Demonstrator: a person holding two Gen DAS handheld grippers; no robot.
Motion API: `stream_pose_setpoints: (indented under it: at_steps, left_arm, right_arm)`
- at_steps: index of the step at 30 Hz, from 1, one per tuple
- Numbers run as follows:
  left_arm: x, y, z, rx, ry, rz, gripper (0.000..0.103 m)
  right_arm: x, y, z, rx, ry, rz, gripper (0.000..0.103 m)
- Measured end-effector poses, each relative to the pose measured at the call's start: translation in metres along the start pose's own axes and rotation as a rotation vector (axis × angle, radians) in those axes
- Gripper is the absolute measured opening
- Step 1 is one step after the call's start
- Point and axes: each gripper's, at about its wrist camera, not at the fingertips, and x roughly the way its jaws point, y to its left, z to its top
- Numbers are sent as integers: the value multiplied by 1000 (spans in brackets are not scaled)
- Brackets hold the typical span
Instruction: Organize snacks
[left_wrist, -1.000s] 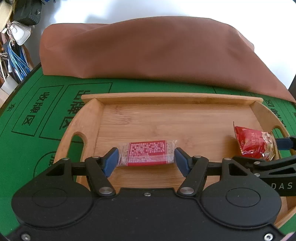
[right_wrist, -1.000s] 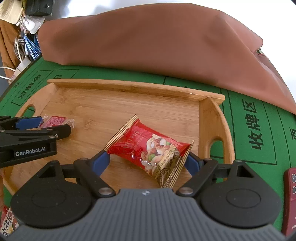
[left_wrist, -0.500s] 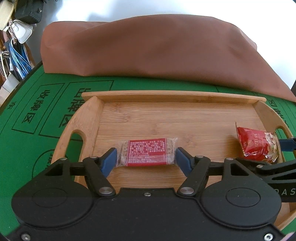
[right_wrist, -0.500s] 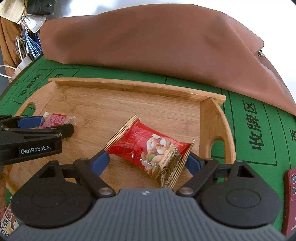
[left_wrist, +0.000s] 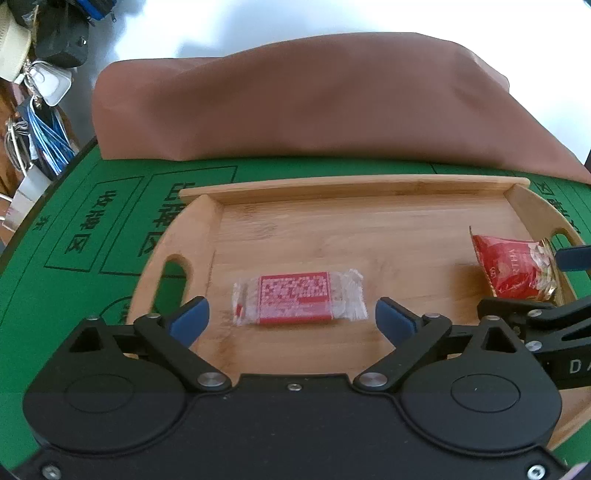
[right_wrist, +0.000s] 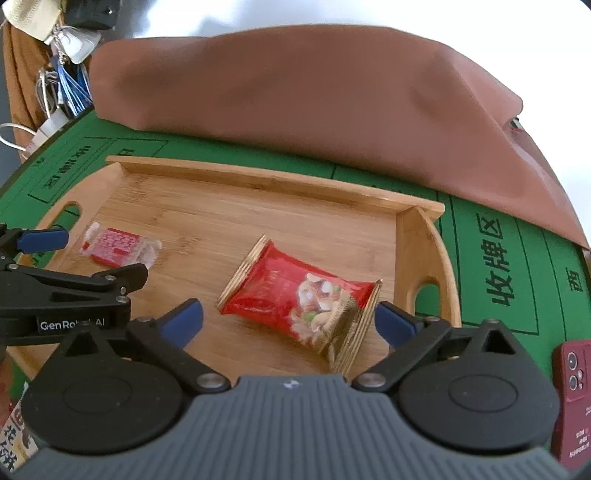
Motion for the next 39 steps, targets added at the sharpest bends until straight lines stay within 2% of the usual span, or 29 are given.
stream_pose_setpoints:
  at_steps: [9, 14, 22, 25, 33, 39]
  left_arm:
    - [-43, 10, -14, 1, -49, -23, 101]
    - [-76, 16, -33, -1, -87, -58, 103]
    - [-126, 23, -74, 28, -173, -83, 103]
    - [-144, 25, -92, 28, -205, -100, 103]
    - [-169, 25, -148, 29, -232, -119, 103]
    - [-172, 21, -175, 56, -228, -112, 103]
  right_arm:
    - [-33, 6, -16, -32, -46, 6, 103]
    - [-60, 11, -40, -43, -99, 19, 103]
    - [-97, 21, -92, -84, -186, 36, 103]
    - [-102, 22, -110, -70, -199, 13, 103]
    - [-111, 18, -148, 2, -197, 21, 103]
    - [-116, 29, -168, -51, -214, 7, 103]
